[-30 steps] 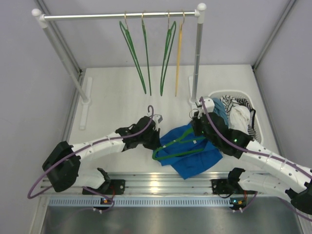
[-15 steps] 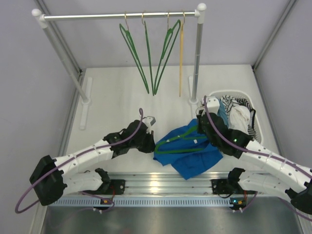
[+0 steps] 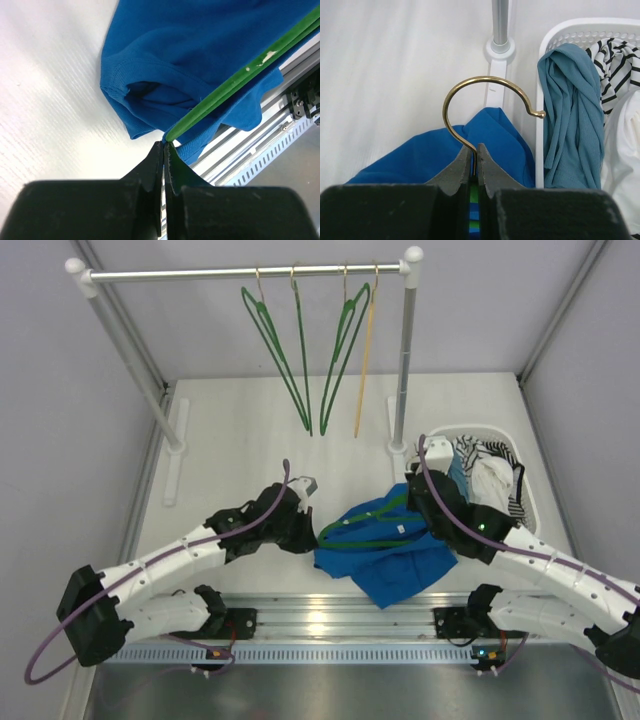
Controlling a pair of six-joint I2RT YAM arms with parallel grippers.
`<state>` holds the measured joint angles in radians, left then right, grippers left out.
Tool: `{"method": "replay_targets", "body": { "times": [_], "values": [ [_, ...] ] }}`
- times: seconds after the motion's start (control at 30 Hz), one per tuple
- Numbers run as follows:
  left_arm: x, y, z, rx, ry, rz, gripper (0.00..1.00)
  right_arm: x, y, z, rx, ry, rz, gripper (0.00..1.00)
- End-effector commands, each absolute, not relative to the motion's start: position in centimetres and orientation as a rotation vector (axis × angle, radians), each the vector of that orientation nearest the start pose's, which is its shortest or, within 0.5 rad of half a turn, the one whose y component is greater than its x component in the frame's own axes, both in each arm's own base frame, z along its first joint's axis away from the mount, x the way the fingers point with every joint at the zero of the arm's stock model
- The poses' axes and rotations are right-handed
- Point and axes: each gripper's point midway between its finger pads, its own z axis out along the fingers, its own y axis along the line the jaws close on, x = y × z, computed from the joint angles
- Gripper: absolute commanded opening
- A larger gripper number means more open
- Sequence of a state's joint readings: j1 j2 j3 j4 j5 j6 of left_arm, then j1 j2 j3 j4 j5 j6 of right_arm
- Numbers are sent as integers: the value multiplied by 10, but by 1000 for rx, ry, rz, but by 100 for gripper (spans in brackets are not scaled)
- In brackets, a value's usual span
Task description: Place the tank top on the hanger
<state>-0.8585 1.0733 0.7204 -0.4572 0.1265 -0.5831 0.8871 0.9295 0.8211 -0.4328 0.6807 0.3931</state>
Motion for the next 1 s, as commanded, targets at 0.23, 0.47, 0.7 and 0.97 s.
{"method": "replay_targets", "body": {
  "times": [0.23,0.47,0.7,0.97],
  "values": [
    [179,-256,167,460,2395,-735,0,252,156,246,-111,1874,185,0],
    [193,-258,187,472,2345,-685,0,247,154,246,-146,1871,191,0],
    [202,-251,194,477,2325,-610,0,242,151,242,-158,1877,200,0],
    [202,-241,203,500,2312,-555,0,239,147,239,-178,1893,181,0]
  ]
}}
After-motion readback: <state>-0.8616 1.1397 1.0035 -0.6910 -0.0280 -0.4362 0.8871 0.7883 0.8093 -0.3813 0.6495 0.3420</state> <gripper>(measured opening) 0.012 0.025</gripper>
